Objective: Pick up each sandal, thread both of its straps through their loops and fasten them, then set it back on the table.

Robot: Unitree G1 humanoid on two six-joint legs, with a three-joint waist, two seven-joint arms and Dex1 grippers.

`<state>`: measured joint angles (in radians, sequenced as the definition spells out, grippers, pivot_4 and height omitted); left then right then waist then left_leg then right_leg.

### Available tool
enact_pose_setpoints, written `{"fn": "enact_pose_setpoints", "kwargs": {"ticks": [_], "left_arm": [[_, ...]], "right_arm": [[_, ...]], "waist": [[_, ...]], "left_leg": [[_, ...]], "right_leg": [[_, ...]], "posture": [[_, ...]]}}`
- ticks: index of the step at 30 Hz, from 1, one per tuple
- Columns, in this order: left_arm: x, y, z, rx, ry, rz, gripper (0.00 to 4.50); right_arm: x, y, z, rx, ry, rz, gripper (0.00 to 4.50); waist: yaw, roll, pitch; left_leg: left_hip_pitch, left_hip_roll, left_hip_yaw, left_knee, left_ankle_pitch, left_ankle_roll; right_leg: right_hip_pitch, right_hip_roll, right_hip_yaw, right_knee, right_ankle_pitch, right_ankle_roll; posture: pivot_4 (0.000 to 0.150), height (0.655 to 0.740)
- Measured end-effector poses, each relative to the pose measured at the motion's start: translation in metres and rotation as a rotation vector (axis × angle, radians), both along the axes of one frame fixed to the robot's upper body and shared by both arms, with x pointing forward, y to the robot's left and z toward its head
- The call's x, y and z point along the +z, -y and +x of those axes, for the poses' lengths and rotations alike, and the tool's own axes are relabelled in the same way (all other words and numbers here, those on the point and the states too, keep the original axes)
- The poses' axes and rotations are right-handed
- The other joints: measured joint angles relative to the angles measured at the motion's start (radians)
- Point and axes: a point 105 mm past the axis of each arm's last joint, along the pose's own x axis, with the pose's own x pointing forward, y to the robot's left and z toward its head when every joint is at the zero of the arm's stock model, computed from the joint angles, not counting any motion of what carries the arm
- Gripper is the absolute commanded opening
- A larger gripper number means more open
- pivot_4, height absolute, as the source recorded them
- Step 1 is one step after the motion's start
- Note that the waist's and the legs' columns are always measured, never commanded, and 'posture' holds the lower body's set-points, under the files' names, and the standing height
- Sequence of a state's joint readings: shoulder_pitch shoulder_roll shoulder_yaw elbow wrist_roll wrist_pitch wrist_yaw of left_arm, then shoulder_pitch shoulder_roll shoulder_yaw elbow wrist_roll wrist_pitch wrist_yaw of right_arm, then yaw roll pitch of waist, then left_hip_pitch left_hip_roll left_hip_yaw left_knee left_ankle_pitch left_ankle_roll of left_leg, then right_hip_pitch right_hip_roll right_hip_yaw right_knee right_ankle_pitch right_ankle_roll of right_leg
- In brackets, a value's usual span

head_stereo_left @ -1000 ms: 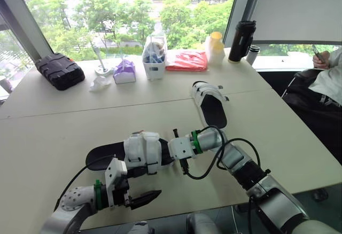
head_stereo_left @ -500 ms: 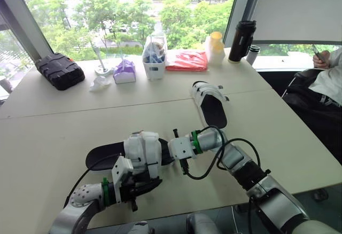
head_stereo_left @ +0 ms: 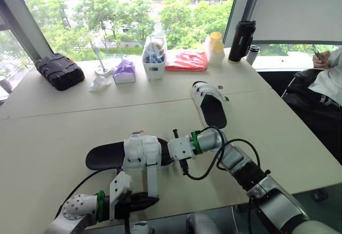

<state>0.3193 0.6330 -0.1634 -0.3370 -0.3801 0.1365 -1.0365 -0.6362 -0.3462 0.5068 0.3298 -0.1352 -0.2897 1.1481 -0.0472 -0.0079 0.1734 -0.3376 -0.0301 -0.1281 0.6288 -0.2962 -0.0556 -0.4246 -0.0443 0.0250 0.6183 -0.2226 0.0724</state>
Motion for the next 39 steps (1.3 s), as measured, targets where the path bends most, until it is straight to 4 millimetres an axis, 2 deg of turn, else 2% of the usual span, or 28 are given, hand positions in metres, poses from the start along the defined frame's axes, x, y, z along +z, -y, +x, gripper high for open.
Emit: {"fn": "enact_pose_setpoints", "kwargs": {"ticks": [8,14,21,24,33,39], "left_arm": [[0.01,-0.008,-0.003,-0.004,0.059,0.044,0.02],[0.062,-0.023,0.005,0.003,0.102,0.02,0.02],[0.095,-0.029,0.02,0.024,0.019,-0.078,0.02],[0.105,-0.026,0.037,0.04,0.026,-0.136,0.02],[0.094,-0.017,0.068,0.113,-0.024,-0.24,0.02],[0.086,-0.015,0.081,0.156,-0.052,-0.209,0.02]], "right_arm": [[-0.001,-0.001,0.0,0.002,-0.004,0.002,0.0],[-0.001,-0.003,0.0,0.011,0.0,0.006,0.0],[0.0,-0.009,-0.002,0.034,0.007,0.009,0.0],[0.001,-0.01,-0.001,0.036,0.013,0.009,0.0],[0.001,-0.008,0.001,0.028,0.016,0.007,0.0],[0.0,-0.007,0.002,0.023,0.018,0.004,0.0]], "waist": [[-0.001,0.0,0.0],[-0.004,0.0,0.001],[-0.016,-0.001,0.003],[-0.014,-0.001,0.003],[-0.007,-0.002,0.003],[0.0,-0.002,0.003]], "left_leg": [[0.0,0.002,0.0,0.0,0.0,0.001],[0.0,0.004,0.0,0.0,0.0,0.001],[-0.001,0.003,0.0,0.0,-0.001,0.001],[-0.001,0.003,0.0,0.0,0.0,0.001],[-0.001,0.003,0.001,0.002,0.0,0.001],[-0.001,0.003,0.001,0.002,0.0,0.001]], "right_leg": [[-0.001,0.002,0.0,0.0,0.0,0.0],[-0.001,0.003,-0.001,0.0,0.0,-0.001],[-0.002,0.004,-0.001,0.0,0.0,-0.001],[-0.002,0.004,-0.001,0.0,0.001,-0.002],[-0.002,0.004,-0.001,0.001,0.002,-0.004],[-0.001,0.004,-0.001,0.001,0.002,-0.004]], "posture": [[0.15,0.74],[0.15,0.74],[0.15,0.74],[0.15,0.74],[0.15,0.74],[0.15,0.74]]}}
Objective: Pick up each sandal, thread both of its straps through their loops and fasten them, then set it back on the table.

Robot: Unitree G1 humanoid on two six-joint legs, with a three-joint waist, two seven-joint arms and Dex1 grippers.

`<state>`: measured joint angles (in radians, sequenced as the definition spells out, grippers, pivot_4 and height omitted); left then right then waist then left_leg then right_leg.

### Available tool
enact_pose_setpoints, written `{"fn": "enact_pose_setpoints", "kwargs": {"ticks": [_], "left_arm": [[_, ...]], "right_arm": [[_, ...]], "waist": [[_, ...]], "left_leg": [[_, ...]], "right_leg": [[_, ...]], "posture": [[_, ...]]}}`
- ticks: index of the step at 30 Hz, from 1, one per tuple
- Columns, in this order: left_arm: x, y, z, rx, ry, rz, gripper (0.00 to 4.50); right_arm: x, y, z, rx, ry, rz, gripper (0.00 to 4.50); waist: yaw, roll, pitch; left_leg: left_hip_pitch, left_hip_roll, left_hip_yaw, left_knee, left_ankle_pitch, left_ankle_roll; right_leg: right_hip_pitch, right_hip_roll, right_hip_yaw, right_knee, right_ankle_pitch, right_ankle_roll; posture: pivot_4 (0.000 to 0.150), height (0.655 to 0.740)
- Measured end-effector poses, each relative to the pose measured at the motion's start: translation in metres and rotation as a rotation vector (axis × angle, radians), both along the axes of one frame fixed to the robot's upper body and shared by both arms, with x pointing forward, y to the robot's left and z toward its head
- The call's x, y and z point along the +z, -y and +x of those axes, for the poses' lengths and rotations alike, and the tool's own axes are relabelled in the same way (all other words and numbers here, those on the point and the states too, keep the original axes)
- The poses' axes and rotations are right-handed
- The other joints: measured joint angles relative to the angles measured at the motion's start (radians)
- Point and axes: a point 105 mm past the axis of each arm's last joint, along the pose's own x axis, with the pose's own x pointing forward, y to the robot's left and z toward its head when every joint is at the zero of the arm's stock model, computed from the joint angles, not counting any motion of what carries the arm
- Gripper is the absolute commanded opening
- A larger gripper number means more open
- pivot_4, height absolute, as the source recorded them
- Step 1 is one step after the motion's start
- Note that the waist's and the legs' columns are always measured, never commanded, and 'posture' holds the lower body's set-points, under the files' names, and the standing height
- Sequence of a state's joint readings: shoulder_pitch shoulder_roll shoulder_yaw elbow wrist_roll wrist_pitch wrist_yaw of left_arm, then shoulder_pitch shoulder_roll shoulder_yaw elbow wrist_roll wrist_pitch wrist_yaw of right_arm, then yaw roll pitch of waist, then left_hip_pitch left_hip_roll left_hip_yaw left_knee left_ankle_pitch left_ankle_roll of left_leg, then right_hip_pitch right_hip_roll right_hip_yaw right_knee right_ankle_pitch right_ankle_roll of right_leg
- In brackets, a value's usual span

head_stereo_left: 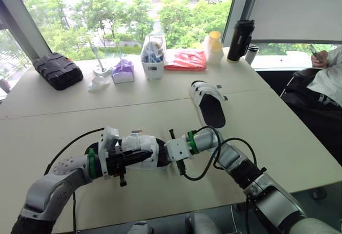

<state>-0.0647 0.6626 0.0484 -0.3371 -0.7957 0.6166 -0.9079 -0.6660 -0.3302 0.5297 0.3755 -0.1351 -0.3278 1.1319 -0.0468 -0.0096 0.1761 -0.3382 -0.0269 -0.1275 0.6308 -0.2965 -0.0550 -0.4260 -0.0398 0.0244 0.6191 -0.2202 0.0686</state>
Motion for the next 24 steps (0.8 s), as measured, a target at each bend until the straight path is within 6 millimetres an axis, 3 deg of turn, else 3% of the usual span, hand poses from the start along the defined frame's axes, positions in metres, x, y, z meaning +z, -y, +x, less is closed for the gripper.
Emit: {"fn": "enact_pose_setpoints", "kwargs": {"ticks": [1,4,11,16,24], "left_arm": [[-0.002,0.001,0.002,0.004,-0.016,0.001,0.02],[-0.007,0.006,0.005,-0.002,-0.061,-0.003,1.03],[0.004,0.014,0.015,0.007,-0.029,-0.026,4.48],[0.014,0.009,0.029,0.087,-0.026,-0.069,4.48],[0.067,-0.005,0.059,0.192,0.041,-0.186,4.48]], "right_arm": [[0.0,0.0,0.0,-0.001,0.0,-0.001,0.0],[0.0,0.0,0.0,-0.003,0.002,0.001,0.0],[0.0,0.0,0.001,-0.006,0.002,0.002,0.0],[0.0,0.0,0.001,-0.008,0.003,0.003,0.0],[-0.001,-0.001,0.001,-0.007,0.005,0.004,0.0]], "waist": [[0.002,0.0,0.0],[0.002,0.0,0.0],[0.002,0.0,-0.001],[0.002,0.0,-0.001],[0.003,-0.001,-0.001]], "left_leg": [[0.0,0.0,0.0,0.0,0.0,0.0],[0.0,0.0,0.0,0.0,0.0,0.0],[0.001,0.0,0.0,0.0,0.0,-0.001],[0.001,0.0,0.0,0.0,0.0,-0.001],[0.0,0.0,-0.001,0.001,0.001,-0.002]], "right_leg": [[0.0,0.0,0.0,0.0,0.0,0.0],[0.0,0.0,0.0,0.0,0.0,0.0],[0.001,0.0,0.0,0.001,0.001,0.0],[0.001,0.0,0.0,0.001,0.001,0.0],[0.001,0.0,-0.001,0.001,0.003,0.004]], "posture": [[0.15,0.74],[0.15,0.74],[0.15,0.74],[0.15,0.74],[0.15,0.74]]}}
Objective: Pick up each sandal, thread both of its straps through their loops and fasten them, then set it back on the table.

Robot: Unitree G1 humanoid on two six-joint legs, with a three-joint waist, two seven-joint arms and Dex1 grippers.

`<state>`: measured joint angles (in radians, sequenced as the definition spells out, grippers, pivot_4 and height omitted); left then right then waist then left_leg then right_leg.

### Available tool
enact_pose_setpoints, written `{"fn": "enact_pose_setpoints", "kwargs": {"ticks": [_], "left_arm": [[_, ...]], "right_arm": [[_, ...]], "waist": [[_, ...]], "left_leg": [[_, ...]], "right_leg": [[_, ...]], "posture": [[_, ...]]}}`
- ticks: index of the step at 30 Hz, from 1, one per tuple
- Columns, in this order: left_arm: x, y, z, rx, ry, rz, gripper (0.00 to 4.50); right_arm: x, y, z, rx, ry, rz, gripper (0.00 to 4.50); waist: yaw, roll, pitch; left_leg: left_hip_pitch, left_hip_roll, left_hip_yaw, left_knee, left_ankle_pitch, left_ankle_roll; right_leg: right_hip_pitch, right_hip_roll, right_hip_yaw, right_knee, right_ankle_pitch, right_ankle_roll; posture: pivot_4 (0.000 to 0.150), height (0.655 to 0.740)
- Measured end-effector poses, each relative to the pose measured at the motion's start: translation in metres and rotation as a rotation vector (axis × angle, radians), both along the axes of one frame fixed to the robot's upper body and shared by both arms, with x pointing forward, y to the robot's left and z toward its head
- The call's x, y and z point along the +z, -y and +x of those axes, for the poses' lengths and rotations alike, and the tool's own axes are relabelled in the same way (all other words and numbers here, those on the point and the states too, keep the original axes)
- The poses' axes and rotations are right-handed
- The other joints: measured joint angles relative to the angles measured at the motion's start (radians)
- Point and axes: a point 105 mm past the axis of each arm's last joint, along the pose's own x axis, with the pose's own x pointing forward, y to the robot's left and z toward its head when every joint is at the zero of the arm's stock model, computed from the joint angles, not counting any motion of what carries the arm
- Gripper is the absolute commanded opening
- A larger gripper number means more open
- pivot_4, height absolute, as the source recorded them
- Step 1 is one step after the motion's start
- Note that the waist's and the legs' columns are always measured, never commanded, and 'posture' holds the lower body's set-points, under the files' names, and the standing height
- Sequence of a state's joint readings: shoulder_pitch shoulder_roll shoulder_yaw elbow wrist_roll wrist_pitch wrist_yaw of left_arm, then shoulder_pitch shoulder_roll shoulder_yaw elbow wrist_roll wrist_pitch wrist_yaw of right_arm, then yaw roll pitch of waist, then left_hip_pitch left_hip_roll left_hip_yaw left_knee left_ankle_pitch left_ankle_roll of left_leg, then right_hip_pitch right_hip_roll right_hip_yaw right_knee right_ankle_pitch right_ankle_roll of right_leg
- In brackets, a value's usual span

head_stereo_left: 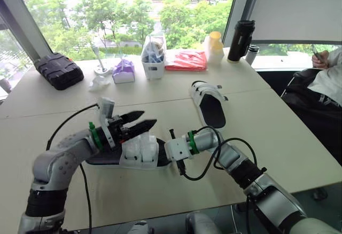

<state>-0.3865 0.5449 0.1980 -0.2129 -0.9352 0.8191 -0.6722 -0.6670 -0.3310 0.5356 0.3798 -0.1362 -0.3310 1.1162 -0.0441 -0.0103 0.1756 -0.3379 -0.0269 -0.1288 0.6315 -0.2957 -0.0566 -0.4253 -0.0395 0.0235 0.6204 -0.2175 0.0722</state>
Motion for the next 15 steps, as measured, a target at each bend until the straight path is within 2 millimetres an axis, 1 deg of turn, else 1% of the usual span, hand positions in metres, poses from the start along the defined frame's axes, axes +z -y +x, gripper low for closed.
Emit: {"fn": "enact_pose_setpoints", "kwargs": {"ticks": [2,4,6,7,9,11,12,15], "left_arm": [[0.014,-0.009,0.011,0.025,0.03,0.018,4.48],[0.018,-0.016,0.015,0.039,0.059,0.066,4.48],[0.01,-0.019,0.018,0.039,0.052,0.118,4.48],[0.002,-0.019,0.019,0.026,0.048,0.165,4.48],[-0.016,-0.015,0.02,-0.02,0.049,0.264,4.48],[-0.029,-0.008,0.017,-0.08,0.042,0.314,4.48],[-0.034,-0.004,0.014,-0.112,0.041,0.331,4.48],[-0.039,-0.002,0.013,-0.141,0.034,0.353,4.48]], "right_arm": [[0.0,0.0,0.0,0.0,0.001,0.002,0.0],[0.0,-0.001,0.0,0.002,0.002,0.003,0.0],[0.0,-0.001,0.0,0.004,0.003,0.002,0.0],[0.0,-0.001,0.0,0.004,0.003,0.002,0.0],[0.0,-0.001,0.0,0.003,0.002,0.002,0.0],[0.0,-0.001,0.0,0.003,0.002,0.002,0.0],[0.0,-0.001,0.0,0.002,0.002,0.002,0.0],[0.0,-0.001,0.0,0.0,0.004,0.005,0.0]], "waist": [[-0.003,0.0,0.0],[-0.005,0.0,0.0],[-0.003,0.0,0.0],[-0.003,0.0,0.0],[-0.002,0.0,0.0],[-0.002,0.0,0.0],[-0.002,0.0,0.0],[-0.003,0.0,0.0]], "left_leg": [[0.0,0.0,0.0,0.0,0.0,-0.001],[0.001,0.0,0.001,-0.001,0.0,-0.001],[0.001,0.0,0.0,-0.001,0.0,-0.001],[0.0,0.0,0.0,-0.001,0.0,-0.001],[0.0,0.0,0.0,-0.001,0.001,-0.001],[0.0,0.0,0.0,-0.001,0.001,-0.001],[0.0,0.0,0.0,-0.001,0.001,-0.001],[0.0,0.001,0.0,-0.001,0.001,-0.001]], "right_leg": [[0.0,0.0,0.0,0.0,0.0,0.0],[0.0,0.001,0.0,0.0,0.0,0.0],[0.0,0.001,0.0,0.0,0.0,0.0],[0.0,0.001,0.0,0.0,0.0,0.0],[0.0,0.001,0.0,0.0,0.0,-0.001],[0.0,0.001,0.0,0.0,-0.001,-0.003],[0.0,0.001,0.0,0.0,-0.001,-0.002],[0.0,0.001,0.0,0.0,-0.001,-0.002]], "posture": [[0.15,0.74],[0.15,0.74],[0.15,0.74],[0.15,0.74],[0.15,0.74],[0.15,0.74],[0.15,0.74],[0.15,0.74]]}}
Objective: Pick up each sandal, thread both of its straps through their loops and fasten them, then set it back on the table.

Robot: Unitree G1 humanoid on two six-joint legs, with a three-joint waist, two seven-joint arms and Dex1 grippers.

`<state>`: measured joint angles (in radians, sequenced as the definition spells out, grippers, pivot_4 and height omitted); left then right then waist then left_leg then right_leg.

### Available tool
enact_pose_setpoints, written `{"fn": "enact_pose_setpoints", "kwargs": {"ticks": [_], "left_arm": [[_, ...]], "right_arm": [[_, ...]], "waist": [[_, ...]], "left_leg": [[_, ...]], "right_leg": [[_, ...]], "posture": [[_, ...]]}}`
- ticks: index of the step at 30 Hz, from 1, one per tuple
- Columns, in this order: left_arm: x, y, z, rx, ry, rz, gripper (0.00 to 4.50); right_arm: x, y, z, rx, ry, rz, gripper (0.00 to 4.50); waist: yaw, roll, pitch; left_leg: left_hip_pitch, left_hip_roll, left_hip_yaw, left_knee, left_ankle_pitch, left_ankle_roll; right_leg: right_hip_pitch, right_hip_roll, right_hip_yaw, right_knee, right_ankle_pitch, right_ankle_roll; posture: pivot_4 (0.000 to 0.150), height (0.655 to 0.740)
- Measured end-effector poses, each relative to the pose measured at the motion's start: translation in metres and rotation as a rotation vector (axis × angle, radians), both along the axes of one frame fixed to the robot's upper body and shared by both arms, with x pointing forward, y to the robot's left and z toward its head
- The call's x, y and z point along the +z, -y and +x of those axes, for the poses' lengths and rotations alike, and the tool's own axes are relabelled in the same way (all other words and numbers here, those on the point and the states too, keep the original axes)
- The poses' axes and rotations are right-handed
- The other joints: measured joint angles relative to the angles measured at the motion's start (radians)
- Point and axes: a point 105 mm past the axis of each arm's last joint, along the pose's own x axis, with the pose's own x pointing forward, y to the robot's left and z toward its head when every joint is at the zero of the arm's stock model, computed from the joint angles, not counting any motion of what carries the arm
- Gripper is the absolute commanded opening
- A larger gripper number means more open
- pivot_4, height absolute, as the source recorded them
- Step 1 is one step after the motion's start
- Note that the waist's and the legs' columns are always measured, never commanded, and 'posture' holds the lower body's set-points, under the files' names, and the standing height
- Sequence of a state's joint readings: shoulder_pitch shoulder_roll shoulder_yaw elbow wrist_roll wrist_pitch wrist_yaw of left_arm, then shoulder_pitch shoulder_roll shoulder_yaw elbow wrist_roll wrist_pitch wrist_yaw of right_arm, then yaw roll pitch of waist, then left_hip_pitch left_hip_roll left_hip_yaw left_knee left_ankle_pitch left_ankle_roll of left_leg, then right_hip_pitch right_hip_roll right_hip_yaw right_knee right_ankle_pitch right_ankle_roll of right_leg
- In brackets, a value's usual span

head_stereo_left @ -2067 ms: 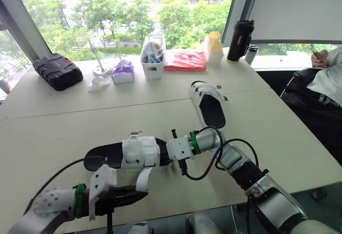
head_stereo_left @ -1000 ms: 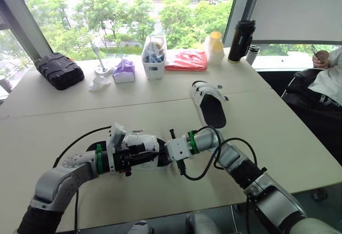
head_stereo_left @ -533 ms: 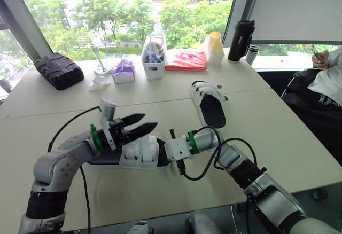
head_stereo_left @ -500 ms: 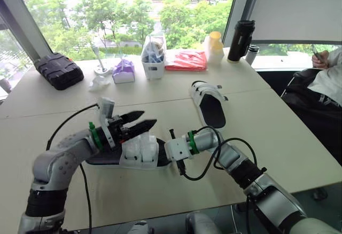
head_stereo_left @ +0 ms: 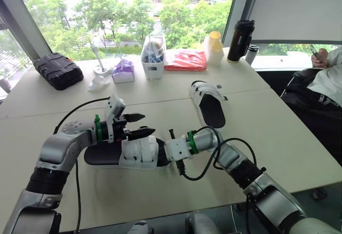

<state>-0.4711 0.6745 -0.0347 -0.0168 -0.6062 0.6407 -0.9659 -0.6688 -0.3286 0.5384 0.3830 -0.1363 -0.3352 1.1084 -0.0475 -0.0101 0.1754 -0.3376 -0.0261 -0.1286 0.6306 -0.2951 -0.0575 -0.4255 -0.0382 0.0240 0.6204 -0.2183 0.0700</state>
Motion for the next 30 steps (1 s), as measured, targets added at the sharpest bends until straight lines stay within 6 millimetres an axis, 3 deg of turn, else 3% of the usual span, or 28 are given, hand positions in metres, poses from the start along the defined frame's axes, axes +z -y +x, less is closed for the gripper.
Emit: {"fn": "enact_pose_setpoints", "kwargs": {"ticks": [2,5,13,21,25,30], "left_arm": [[-0.004,0.001,-0.001,-0.015,-0.01,0.016,4.48],[-0.007,0.002,-0.001,-0.025,-0.018,0.031,3.77],[-0.009,0.002,-0.003,-0.047,-0.022,0.048,0.01],[0.004,0.002,-0.009,-0.093,-0.011,-0.022,0.01],[0.031,0.008,-0.02,-0.174,-0.013,-0.17,0.01],[0.034,0.011,-0.024,-0.208,-0.009,-0.183,0.01]], "right_arm": [[0.0,0.0,0.0,-0.001,0.0,0.0,0.0],[0.0,0.0,0.0,-0.001,0.001,0.001,0.0],[0.0,0.0,0.0,-0.004,0.002,0.004,0.0],[0.0,0.0,0.0,-0.006,0.003,0.005,0.0],[0.0,0.0,0.0,-0.006,0.004,0.004,0.0],[0.0,0.0,0.001,-0.009,0.004,0.003,0.0]], "waist": [[0.0,0.0,0.0],[0.0,0.0,0.0],[0.0,0.0,0.0],[0.0,0.0,0.0],[0.001,0.0,0.0],[0.002,0.0,0.001]], "left_leg": [[0.0,0.0,0.0,0.0,0.0,0.0],[0.0,0.0,0.0,0.0,0.0,0.0],[0.0,0.001,0.0,0.0,0.0,0.0],[0.0,0.001,0.0,0.0,0.0,0.0],[0.0,0.002,-0.001,0.001,0.0,0.0],[-0.001,0.002,-0.001,0.0,0.0,0.0]], "right_leg": [[0.0,0.0,0.0,0.0,0.0,0.0],[0.0,0.0,0.0,0.0,0.001,0.002],[0.0,0.001,0.0,0.0,0.001,0.002],[0.0,0.002,0.0,0.0,0.001,0.002],[0.0,0.003,0.0,0.0,0.001,0.002],[0.0,0.003,0.0,0.0,0.001,0.001]], "posture": [[0.15,0.74],[0.15,0.74],[0.15,0.74],[0.15,0.74],[0.15,0.74],[0.15,0.74]]}}
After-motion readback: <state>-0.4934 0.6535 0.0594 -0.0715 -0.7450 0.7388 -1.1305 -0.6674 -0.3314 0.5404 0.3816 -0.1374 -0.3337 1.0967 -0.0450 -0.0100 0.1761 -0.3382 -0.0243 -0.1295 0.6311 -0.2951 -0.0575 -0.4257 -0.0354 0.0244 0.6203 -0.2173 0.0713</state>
